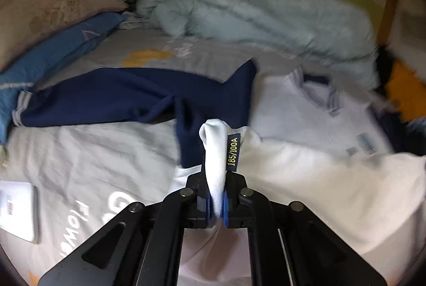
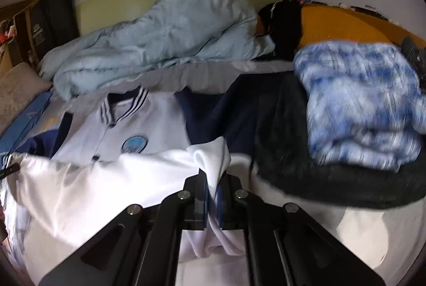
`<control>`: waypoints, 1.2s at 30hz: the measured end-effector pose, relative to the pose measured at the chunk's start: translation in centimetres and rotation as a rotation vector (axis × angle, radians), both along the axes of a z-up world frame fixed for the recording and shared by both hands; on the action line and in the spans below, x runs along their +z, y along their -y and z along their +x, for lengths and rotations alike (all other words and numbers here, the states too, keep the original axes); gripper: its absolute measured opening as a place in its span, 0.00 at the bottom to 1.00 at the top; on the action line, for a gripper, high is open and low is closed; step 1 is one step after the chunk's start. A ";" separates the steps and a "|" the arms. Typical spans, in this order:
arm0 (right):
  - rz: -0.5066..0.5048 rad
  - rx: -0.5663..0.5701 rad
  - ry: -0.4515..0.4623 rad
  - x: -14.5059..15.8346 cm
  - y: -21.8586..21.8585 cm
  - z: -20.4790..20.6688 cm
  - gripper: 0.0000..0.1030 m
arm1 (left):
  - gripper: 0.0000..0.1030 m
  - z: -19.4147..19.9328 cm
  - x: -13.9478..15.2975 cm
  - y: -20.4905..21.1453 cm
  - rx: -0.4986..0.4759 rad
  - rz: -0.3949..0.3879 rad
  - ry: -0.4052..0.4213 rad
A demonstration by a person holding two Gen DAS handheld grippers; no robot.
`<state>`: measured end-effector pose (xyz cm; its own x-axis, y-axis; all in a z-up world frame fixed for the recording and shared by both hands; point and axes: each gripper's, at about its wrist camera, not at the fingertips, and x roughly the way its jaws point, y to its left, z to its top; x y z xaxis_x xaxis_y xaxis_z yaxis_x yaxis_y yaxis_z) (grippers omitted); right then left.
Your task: Fold large clothes
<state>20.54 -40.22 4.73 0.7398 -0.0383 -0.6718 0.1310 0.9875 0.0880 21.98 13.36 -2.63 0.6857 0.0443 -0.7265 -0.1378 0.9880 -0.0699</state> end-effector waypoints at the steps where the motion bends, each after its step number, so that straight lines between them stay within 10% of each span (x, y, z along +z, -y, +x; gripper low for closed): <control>1: -0.008 -0.014 -0.033 -0.7 0.3 0.8 0.04 | 0.07 0.5 -1.1 0.1 0.014 0.043 -0.037; 7: -0.011 -0.070 -0.213 -6.1 1.3 3.6 0.10 | 0.18 0.3 -2.5 -0.5 0.010 0.026 -0.050; 12: 0.020 -0.077 -0.110 -2.6 2.0 1.0 0.33 | 0.76 -3.2 0.4 -2.0 0.029 -0.072 -0.001; 23: 0.104 -0.031 -0.261 -4.1 2.9 -4.4 0.36 | 0.75 -6.6 -2.9 -1.8 0.044 -0.143 -0.182; 27: 0.120 -0.049 -0.341 -6.0 3.0 -3.3 0.35 | 0.46 -5.7 -4.2 -0.7 0.032 -0.095 -0.221; 28: 0.132 -0.029 -0.348 -6.3 2.8 -2.9 0.15 | 0.43 -5.8 -4.3 -0.7 0.038 -0.091 -0.216; 36: 0.084 -0.111 -0.124 -1.9 3.6 -5.1 0.04 | 0.36 -7.0 -2.4 -1.7 0.083 -0.047 -0.131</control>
